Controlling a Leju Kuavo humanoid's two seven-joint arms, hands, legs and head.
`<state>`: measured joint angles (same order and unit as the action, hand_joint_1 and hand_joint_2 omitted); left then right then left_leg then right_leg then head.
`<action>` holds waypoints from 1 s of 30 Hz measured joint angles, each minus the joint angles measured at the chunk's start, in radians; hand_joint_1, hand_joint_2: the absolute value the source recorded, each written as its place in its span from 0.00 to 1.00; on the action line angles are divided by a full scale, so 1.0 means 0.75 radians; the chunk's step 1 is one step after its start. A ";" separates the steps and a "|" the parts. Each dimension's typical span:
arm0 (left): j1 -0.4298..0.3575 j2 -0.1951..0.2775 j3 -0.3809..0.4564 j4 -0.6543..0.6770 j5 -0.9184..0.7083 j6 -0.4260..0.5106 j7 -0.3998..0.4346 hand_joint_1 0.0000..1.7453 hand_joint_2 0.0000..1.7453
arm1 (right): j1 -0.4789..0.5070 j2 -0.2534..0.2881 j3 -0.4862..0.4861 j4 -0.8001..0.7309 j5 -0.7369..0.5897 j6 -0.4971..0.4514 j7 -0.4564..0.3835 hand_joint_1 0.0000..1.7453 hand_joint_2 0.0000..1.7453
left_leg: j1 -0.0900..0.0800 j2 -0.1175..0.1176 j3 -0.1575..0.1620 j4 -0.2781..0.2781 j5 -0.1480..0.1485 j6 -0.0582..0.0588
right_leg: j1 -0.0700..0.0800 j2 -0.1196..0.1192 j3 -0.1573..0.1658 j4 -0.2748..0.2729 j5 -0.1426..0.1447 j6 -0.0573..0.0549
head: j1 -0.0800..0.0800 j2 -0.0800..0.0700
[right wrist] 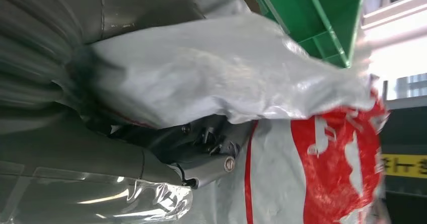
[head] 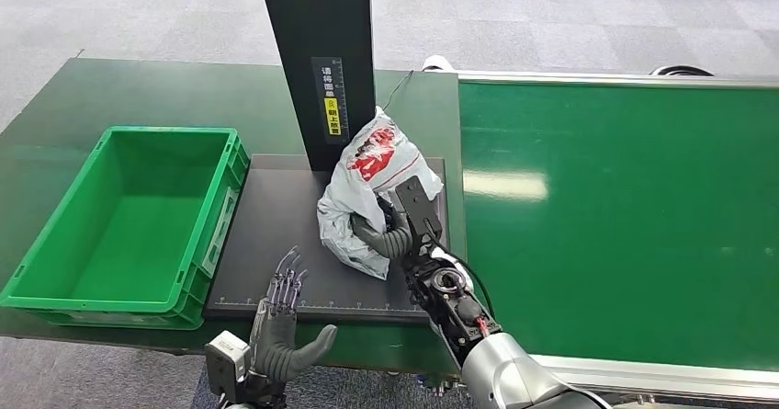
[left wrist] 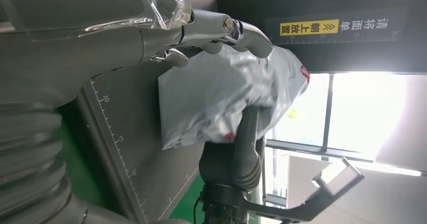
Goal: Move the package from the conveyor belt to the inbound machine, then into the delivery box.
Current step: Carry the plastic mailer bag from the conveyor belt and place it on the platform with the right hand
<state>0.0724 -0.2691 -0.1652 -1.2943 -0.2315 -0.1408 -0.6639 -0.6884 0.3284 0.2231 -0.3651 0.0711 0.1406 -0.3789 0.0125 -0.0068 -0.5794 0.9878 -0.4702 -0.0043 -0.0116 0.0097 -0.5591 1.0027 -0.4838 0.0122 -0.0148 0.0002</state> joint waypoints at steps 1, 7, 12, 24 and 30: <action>0.000 0.001 0.000 0.000 0.001 0.000 0.000 0.00 1.00 | -0.001 -0.004 0.007 0.001 -0.004 0.003 -0.031 0.00 1.00 | 0.000 0.000 0.000 0.000 0.000 0.000 | 0.000 0.000 0.000 0.000 0.000 0.000 | 0.000 0.000; -0.011 0.010 0.003 0.014 0.023 -0.006 -0.016 0.00 1.00 | 0.014 -0.065 0.013 -0.048 -0.134 0.157 -0.324 0.00 1.00 | 0.000 0.000 0.001 0.000 0.000 0.000 | 0.000 0.000 0.000 0.000 0.000 0.000 | 0.000 0.000; -0.031 0.026 0.006 0.045 0.032 -0.005 -0.041 0.00 1.00 | 0.151 -0.123 0.009 -0.296 -0.179 0.221 -0.416 0.00 1.00 | 0.000 -0.002 0.001 0.000 0.000 0.000 | 0.000 0.000 0.000 0.000 0.000 0.000 | 0.000 0.000; 0.023 0.030 0.019 -0.027 -0.201 0.259 -0.020 0.00 1.00 | 0.533 -0.226 -0.132 -0.852 -0.122 0.155 -0.426 0.00 1.00 | 0.000 -0.002 0.000 0.000 -0.001 0.000 | 0.000 -0.001 0.000 -0.001 0.000 0.000 | 0.000 0.000; -0.015 0.028 -0.064 -0.116 -0.791 0.785 0.215 0.00 1.00 | 0.670 -0.219 -0.226 -1.037 -0.087 0.161 -0.420 0.00 1.00 | 0.000 -0.002 0.000 0.000 -0.001 0.000 | 0.000 -0.001 0.001 -0.001 0.000 0.000 | 0.000 0.000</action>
<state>0.0611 -0.2480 -0.2128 -1.3812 -0.8250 0.4476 -0.5027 -0.1858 0.1642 0.0533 -1.1428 0.0056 0.2612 -0.6941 0.0124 -0.0085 -0.5790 0.9880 -0.4707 -0.0041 -0.0118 0.0089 -0.5587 1.0021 -0.4840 0.0124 -0.0149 0.0001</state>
